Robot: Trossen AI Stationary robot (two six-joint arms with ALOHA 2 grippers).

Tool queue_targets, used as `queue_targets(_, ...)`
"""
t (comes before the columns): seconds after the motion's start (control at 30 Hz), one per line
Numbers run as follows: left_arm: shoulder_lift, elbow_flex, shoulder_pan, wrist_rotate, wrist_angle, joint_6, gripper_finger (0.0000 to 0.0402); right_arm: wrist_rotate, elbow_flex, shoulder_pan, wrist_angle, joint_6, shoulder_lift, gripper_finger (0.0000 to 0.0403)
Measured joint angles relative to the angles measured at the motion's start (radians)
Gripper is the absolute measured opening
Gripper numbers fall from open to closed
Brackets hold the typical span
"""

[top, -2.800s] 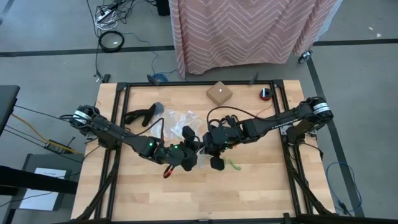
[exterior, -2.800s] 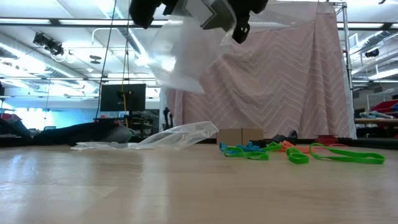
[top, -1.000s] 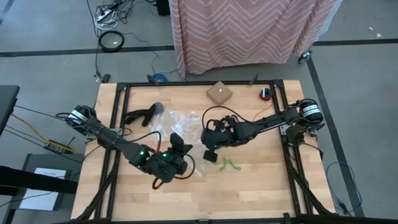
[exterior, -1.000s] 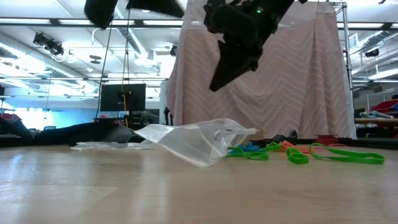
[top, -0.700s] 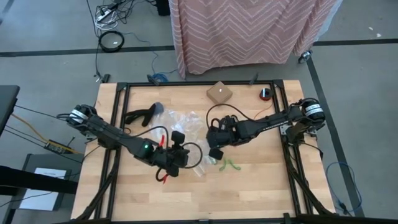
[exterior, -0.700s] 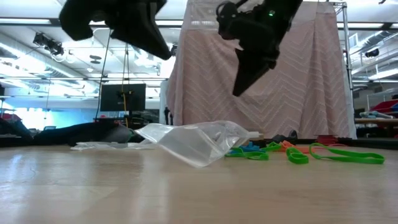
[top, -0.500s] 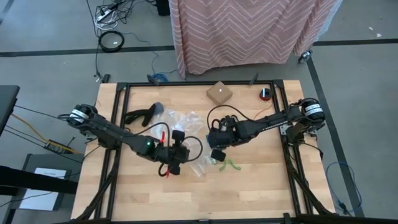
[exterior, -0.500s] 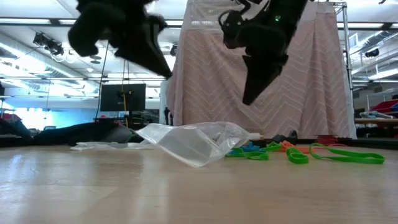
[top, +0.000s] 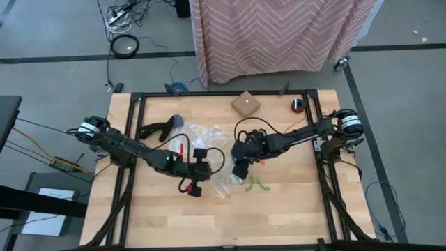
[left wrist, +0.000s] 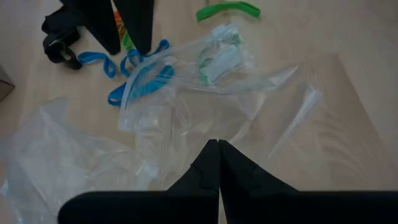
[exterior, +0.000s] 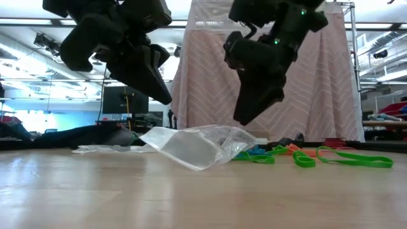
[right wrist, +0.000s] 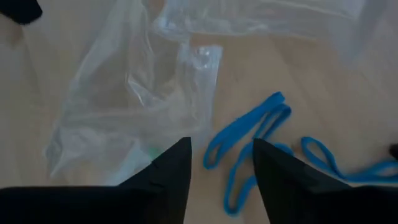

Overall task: Sort rubber bands
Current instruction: Open the transparent zip bag

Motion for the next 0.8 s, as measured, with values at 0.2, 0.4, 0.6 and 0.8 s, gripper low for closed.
queue_targets(0.2,-0.001,0.0,0.0,-0.001,-0.006,0.005,0.0007,-0.041,-0.039,-0.024,0.079,-0.008,0.0,0.0162)
queue_targets(0.4,-0.002,0.0,0.0,-0.002,-0.014,0.016,0.0007,-0.049,-0.059,-0.038,0.083,-0.014,0.0,0.0169)
queue_targets(0.6,-0.002,0.0,0.0,-0.002,-0.009,0.024,0.0007,-0.115,-0.084,-0.05,0.154,-0.017,0.0,0.0182)
queue_targets(0.8,-0.002,0.0,0.0,-0.002,-0.009,0.025,0.0007,-0.129,-0.095,-0.05,0.179,-0.04,0.0,0.018)
